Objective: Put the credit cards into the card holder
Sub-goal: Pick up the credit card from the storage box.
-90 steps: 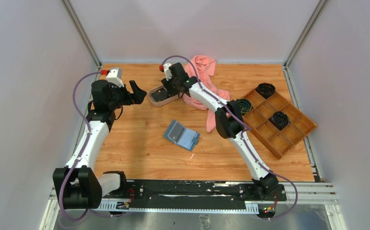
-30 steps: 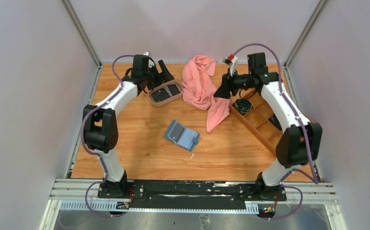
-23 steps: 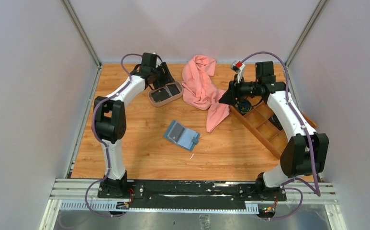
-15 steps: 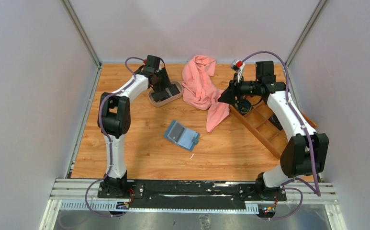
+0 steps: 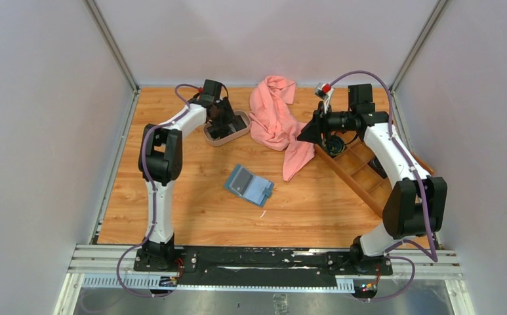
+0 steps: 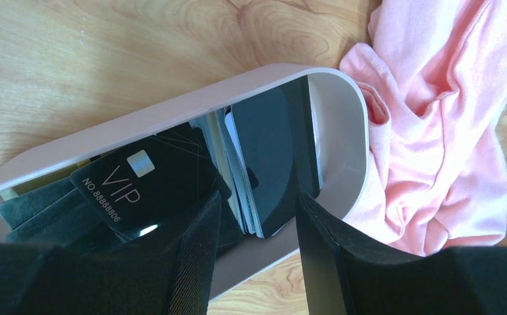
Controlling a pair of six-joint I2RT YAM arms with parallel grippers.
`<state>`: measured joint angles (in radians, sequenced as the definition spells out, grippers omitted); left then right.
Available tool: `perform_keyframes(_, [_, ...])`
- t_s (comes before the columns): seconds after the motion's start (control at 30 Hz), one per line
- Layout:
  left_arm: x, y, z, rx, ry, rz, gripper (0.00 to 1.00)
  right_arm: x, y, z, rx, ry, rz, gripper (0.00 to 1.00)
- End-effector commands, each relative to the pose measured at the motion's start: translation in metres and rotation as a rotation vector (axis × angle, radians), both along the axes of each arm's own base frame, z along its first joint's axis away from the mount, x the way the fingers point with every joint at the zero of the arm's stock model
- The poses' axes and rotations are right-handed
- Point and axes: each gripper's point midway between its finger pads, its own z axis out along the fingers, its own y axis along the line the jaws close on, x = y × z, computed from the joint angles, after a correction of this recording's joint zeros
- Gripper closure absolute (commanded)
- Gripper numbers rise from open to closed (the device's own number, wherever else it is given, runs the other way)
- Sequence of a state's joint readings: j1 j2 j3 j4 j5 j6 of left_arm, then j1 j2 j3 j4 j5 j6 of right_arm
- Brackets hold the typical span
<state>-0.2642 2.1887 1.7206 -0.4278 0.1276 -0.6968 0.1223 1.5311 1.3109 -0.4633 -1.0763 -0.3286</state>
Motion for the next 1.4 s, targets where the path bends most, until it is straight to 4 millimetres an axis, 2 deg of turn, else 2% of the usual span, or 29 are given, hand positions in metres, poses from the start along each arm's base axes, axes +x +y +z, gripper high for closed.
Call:
perform_keyframes(0.0, [0.009,-0.008,-0.004,-0.037,-0.003,0.023,0.51,-0.003,-0.001,-0.002,0.018,0.001,0.018,0.52])
perform_keyframes(0.2, [0.011,-0.008,-0.016,-0.035,0.024,0.058,0.57,-0.004,-0.001,-0.003,0.018,0.002,0.019,0.53])
perform_keyframes(0.47, [0.006,-0.004,-0.036,-0.004,0.078,0.074,0.55,-0.004,-0.001,-0.002,0.018,0.001,0.017,0.53])
perform_keyframes(0.73, [0.007,-0.007,-0.041,-0.01,0.077,0.065,0.73,-0.004,-0.002,-0.002,0.017,0.003,0.015,0.53])
perform_keyframes(0.9, [0.008,-0.012,-0.027,-0.049,0.026,0.034,0.86,-0.004,-0.002,-0.004,0.015,0.007,0.014,0.53])
perform_keyframes(1.1, [0.012,-0.015,0.003,-0.127,-0.058,0.022,0.99,-0.004,-0.001,-0.004,0.019,0.013,0.016,0.53])
perform_keyframes(1.37, [0.008,-0.011,0.026,-0.219,-0.113,0.039,1.0,-0.004,-0.001,-0.006,0.021,0.021,0.018,0.54])
